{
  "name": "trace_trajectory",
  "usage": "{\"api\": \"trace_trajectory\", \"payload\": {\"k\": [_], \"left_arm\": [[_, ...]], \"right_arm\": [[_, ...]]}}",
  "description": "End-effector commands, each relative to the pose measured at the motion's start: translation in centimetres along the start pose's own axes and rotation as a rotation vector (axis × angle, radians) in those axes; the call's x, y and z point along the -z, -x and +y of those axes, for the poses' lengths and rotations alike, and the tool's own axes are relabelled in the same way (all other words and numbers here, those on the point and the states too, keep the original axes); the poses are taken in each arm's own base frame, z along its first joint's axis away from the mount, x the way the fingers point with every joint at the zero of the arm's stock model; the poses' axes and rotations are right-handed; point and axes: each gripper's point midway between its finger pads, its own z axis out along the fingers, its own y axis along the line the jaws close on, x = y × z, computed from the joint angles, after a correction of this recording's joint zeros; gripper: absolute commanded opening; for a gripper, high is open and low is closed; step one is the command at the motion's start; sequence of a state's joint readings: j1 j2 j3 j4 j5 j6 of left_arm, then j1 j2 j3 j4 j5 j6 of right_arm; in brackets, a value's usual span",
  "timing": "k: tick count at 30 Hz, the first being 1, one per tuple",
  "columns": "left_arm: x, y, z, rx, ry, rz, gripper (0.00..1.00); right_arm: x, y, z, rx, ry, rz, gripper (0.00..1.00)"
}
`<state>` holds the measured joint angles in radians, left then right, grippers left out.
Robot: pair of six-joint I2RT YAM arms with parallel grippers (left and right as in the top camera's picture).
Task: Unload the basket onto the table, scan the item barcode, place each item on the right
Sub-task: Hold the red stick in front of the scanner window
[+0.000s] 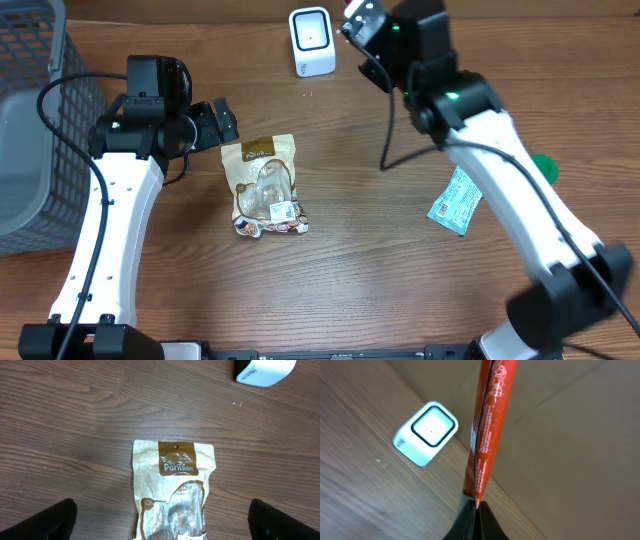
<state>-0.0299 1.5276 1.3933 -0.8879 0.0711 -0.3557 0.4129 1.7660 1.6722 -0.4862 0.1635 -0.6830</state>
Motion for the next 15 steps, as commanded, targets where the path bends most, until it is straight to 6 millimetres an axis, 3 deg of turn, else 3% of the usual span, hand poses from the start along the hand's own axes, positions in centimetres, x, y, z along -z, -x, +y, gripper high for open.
{"api": "trace_trajectory", "payload": {"k": [1,9,15], "left_arm": [[0.4,0.4,0.0,-0.025,-0.001,-0.017,1.00],[0.4,0.4,0.0,-0.025,-0.001,-0.017,1.00],[0.4,0.4,0.0,-0.025,-0.001,-0.017,1.00]], "right_arm": [[-4.4,-1.7,0.9,0.095,-0.021,0.052,0.03],[-12.8,-4.3,3.1,0.164,-0.118,0.065,0.03],[-16.6,-6.8,3.7,0.218,-0.245,0.117,0.03]]}}
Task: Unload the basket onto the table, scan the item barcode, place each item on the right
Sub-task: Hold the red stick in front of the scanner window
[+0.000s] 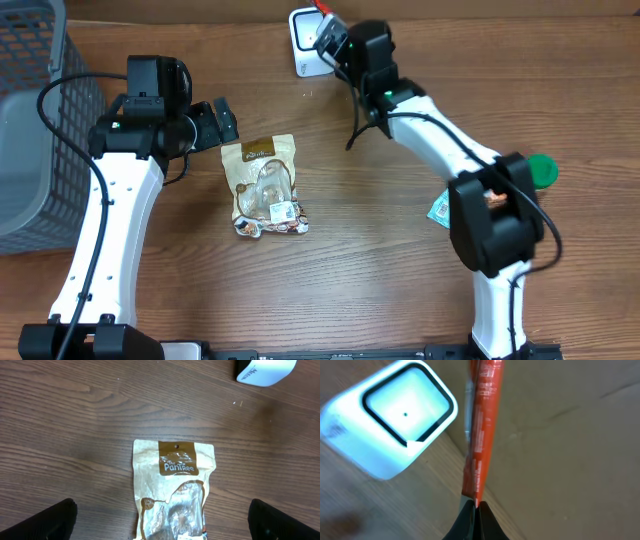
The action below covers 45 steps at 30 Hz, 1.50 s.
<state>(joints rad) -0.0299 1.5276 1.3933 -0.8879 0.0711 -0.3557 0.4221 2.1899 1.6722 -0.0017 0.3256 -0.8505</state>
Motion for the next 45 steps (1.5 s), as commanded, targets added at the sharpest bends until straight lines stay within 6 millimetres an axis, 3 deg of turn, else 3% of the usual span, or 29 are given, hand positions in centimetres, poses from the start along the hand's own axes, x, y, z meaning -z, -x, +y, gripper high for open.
{"api": "trace_trajectory", "payload": {"k": [1,7,12,21,33,40,45], "left_arm": [[0.4,0.4,0.0,-0.025,-0.001,-0.017,1.00],[0.4,0.4,0.0,-0.025,-0.001,-0.017,1.00],[0.4,0.4,0.0,-0.025,-0.001,-0.017,1.00],[0.4,0.4,0.0,-0.025,-0.001,-0.017,1.00],[0.4,0.4,0.0,-0.025,-0.001,-0.017,1.00],[0.4,0.4,0.0,-0.025,-0.001,-0.017,1.00],[0.4,0.4,0.0,-0.025,-0.001,-0.017,1.00]], "right_arm": [[-1.9,-1.6,0.5,0.076,-0.099,0.077,0.03],[-3.2,-3.0,1.9,0.105,-0.112,0.109,0.03],[-3.2,-3.0,2.2,0.118,-0.107,0.111,0.03],[-3.0,-2.6,4.3,0.321,-0.068,0.131,0.03],[-2.5,-3.3,3.1,0.321,-0.141,0.209,0.03],[-2.3,-2.7,3.7,0.326,-0.134,0.197,0.03],[-2.5,-3.4,4.1,0.330,-0.138,0.220,0.03]]}}
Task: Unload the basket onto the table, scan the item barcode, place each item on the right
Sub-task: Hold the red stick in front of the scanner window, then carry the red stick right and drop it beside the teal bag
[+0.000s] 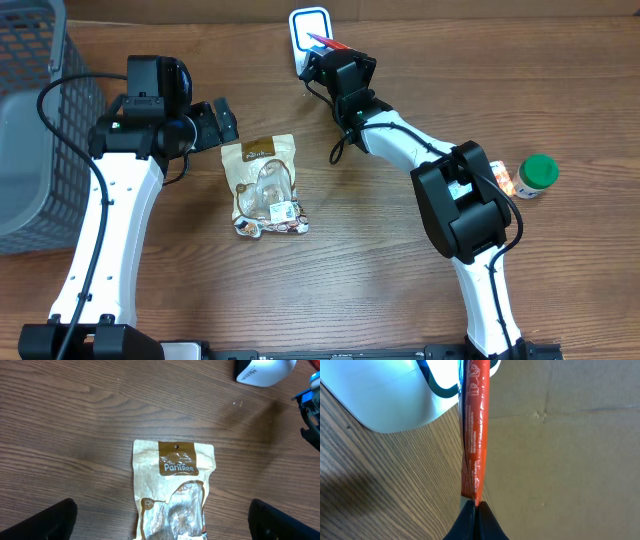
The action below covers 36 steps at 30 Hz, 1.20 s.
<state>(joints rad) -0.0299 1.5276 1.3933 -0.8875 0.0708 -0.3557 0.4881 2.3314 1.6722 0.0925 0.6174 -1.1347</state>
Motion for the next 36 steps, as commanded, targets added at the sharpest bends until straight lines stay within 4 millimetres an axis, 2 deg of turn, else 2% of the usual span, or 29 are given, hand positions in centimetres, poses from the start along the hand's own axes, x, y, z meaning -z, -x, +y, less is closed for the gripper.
{"api": "trace_trajectory", "payload": {"k": [1,7,12,16,18,19,22,24,26,28,33,36], "left_arm": [[0.4,0.4,0.0,-0.025,-0.002,-0.016,1.00],[0.4,0.4,0.0,-0.025,-0.002,-0.016,1.00],[0.4,0.4,0.0,-0.025,-0.002,-0.016,1.00],[0.4,0.4,0.0,-0.025,-0.002,-0.016,1.00],[0.4,0.4,0.0,-0.025,-0.002,-0.016,1.00],[0.4,0.4,0.0,-0.025,-0.002,-0.016,1.00],[0.4,0.4,0.0,-0.025,-0.002,-0.016,1.00],[0.4,0.4,0.0,-0.025,-0.002,-0.016,1.00],[0.4,0.4,0.0,-0.025,-0.002,-0.016,1.00],[0.4,0.4,0.0,-0.025,-0.002,-0.016,1.00],[0.4,0.4,0.0,-0.025,-0.002,-0.016,1.00],[0.4,0.4,0.0,-0.025,-0.002,-0.016,1.00]], "right_arm": [[-0.3,0.0,0.6,0.004,-0.012,0.027,0.03],[-0.7,-0.2,1.9,0.001,0.005,0.037,0.03],[-0.6,-0.1,1.4,-0.051,-0.021,0.044,0.03],[0.7,0.2,-0.7,-0.123,-0.048,0.048,0.03],[1.8,0.6,-2.5,-0.188,-0.051,0.028,0.03],[3.0,1.0,-3.8,-0.231,-0.031,0.001,0.03],[5.8,1.6,-6.2,-0.314,0.033,-0.049,0.03],[9.6,0.8,-8.4,-0.459,0.115,-0.053,0.03],[11.8,-0.7,-8.9,-0.563,0.181,-0.009,0.03],[14.6,-3.6,-7.1,-0.669,0.353,0.091,0.03],[18.8,-9.7,-0.4,-0.704,0.728,0.368,0.04],[20.9,-13.0,2.6,-0.736,0.892,0.518,0.04]]}}
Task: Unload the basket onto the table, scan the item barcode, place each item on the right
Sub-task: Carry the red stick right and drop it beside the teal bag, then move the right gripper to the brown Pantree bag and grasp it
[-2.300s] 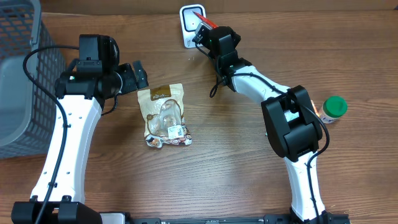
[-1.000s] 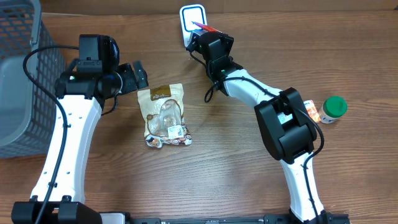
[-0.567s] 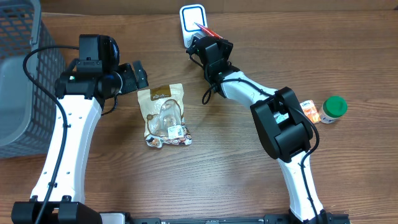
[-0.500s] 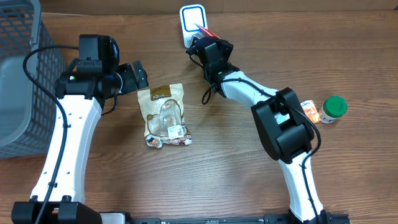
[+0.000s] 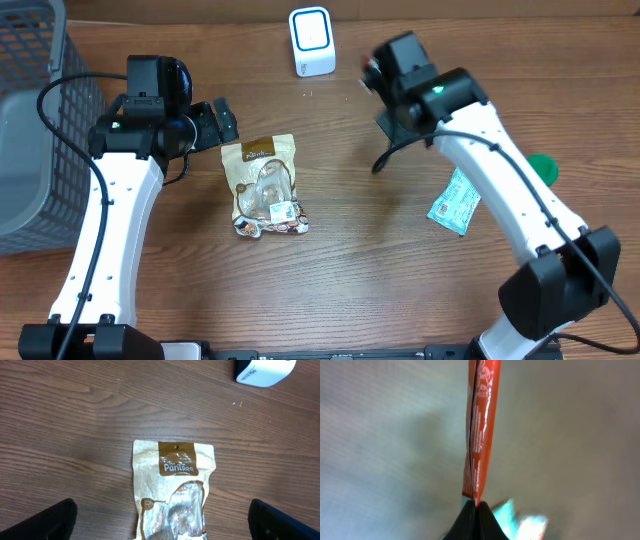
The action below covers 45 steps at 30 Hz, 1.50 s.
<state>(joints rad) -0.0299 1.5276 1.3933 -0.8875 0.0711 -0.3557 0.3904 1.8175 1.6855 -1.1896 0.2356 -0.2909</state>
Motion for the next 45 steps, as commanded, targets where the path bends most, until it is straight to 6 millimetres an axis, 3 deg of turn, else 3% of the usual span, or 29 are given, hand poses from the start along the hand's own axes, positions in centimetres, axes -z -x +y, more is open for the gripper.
{"api": "trace_trajectory", "payload": {"k": [1,9,15,16,18,20,24,28,34,37,45], "left_arm": [[0.4,0.4,0.0,-0.025,-0.001,-0.016,1.00],[0.4,0.4,0.0,-0.025,-0.001,-0.016,1.00],[0.4,0.4,0.0,-0.025,-0.001,-0.016,1.00],[0.4,0.4,0.0,-0.025,-0.001,-0.016,1.00],[0.4,0.4,0.0,-0.025,-0.001,-0.016,1.00],[0.4,0.4,0.0,-0.025,-0.001,-0.016,1.00],[0.4,0.4,0.0,-0.025,-0.001,-0.016,1.00],[0.4,0.4,0.0,-0.026,-0.001,-0.016,1.00],[0.4,0.4,0.0,-0.025,-0.001,-0.016,1.00],[0.4,0.4,0.0,-0.025,-0.001,-0.016,1.00],[0.4,0.4,0.0,-0.025,-0.001,-0.016,1.00]], "right_arm": [[-2.3,-4.1,2.3,-0.189,0.229,0.158,0.04],[-4.8,-11.8,-0.1,-0.422,0.237,0.399,0.04],[-6.2,-14.0,-1.1,-0.489,0.237,0.437,0.05],[-6.3,-14.2,-1.2,-0.496,0.237,0.441,0.14],[-6.3,-14.2,-1.2,-0.498,0.238,0.440,0.44],[-6.4,-14.0,-1.2,-0.512,0.234,0.436,0.49],[-6.7,-12.0,-0.5,-0.661,0.279,0.378,0.50],[-6.1,-7.5,3.0,-0.684,0.495,0.253,0.50],[-5.4,-2.6,7.3,-0.646,0.562,0.135,0.50],[-4.5,0.7,11.2,-0.583,0.589,0.042,0.50],[-2.5,6.9,20.9,-0.372,0.531,-0.232,0.50]]}}
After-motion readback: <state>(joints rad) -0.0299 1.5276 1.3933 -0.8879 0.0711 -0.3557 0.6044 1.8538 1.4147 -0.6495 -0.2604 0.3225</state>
